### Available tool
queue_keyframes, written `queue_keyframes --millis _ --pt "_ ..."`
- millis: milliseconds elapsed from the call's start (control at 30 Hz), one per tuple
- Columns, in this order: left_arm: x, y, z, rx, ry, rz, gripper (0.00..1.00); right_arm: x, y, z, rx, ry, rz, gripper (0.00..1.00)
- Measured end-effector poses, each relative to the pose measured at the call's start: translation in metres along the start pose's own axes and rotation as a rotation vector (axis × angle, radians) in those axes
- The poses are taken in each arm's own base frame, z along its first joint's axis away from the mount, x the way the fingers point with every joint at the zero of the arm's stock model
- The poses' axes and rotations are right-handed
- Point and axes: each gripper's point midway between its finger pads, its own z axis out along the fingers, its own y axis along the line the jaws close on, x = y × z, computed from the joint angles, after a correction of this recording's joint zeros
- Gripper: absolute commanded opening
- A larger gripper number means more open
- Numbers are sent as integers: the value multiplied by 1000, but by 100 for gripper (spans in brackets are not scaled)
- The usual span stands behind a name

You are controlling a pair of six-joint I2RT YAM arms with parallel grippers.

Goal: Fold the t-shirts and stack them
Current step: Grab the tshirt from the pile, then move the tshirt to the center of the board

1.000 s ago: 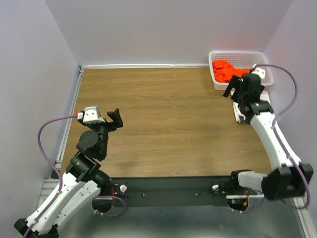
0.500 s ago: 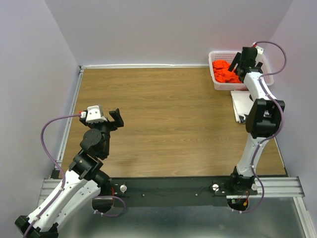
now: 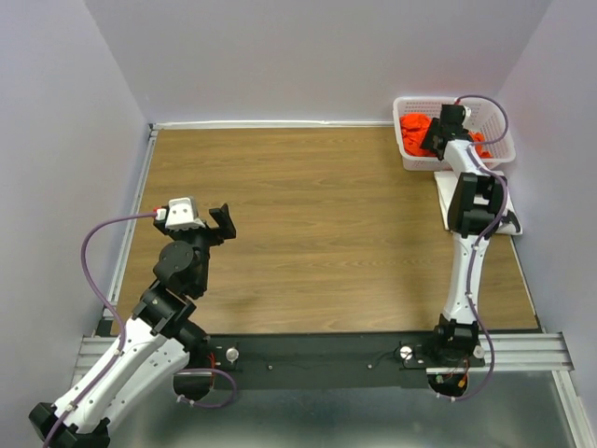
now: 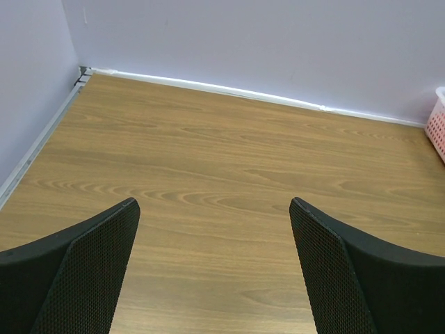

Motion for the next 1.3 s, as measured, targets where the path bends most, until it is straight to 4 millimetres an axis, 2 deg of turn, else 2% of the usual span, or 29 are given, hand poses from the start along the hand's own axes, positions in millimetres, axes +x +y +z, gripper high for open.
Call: queue_keyframes --millis 33,100,133,167,367,433,500,567,667,700,733,800,867,900,933,1000,1067,1133,1167,1267,1300 --pt "1 -1 1 2 3 2 97 5 2 6 -9 9 -9 55" --pt "2 -3 1 11 8 5 97 7 4 10 -24 13 -21 35" --pt "3 -3 1 14 10 6 97 4 4 10 -34 9 -23 10" --pt "4 -4 2 16 13 8 97 2 5 9 -42 7 -23 1" --pt "7 -6 3 20 23 16 99 -11 11 0 -86 -8 -58 0" --pt "7 -6 3 22 23 16 99 -21 12 -12 -100 -18 -74 0" --pt "7 -6 3 23 22 17 99 -42 15 -31 -121 -52 -85 0" --pt "6 -6 3 24 19 16 99 -77 20 -66 -161 -113 -96 0" --pt "5 -7 4 25 14 13 99 -141 31 -141 -248 -254 -107 1" --pt "4 -7 4 25 12 11 99 -168 36 -180 -292 -325 -107 1" --pt "3 -7 4 25 10 10 99 -185 39 -209 -328 -377 -108 0" --pt "2 -7 3 26 5 6 99 -222 49 -285 -425 -510 -116 0" --pt "0 -6 2 27 -2 1 99 -242 59 -357 -529 -620 -134 0" --pt "-2 -6 2 28 -7 -3 99 -246 63 -383 -567 -657 -142 1" --pt "-4 -6 1 29 -13 -7 99 -248 70 -416 -631 -702 -157 0" --pt "-7 -5 -1 30 -23 -14 99 -241 84 -458 -734 -734 -182 1" --pt "-10 -5 -2 33 -35 -21 99 -225 103 -486 -839 -733 -207 0" --pt "-12 -5 -2 34 -41 -23 99 -204 122 -493 -926 -684 -224 0" --pt "-13 -5 -2 34 -44 -24 99 -186 137 -493 -987 -632 -231 0" --pt "-14 -5 -2 36 -46 -23 99 -141 173 -478 -1083 -489 -248 0" --pt "-14 -6 -2 38 -47 -22 99 -119 188 -471 -1115 -421 -253 0"
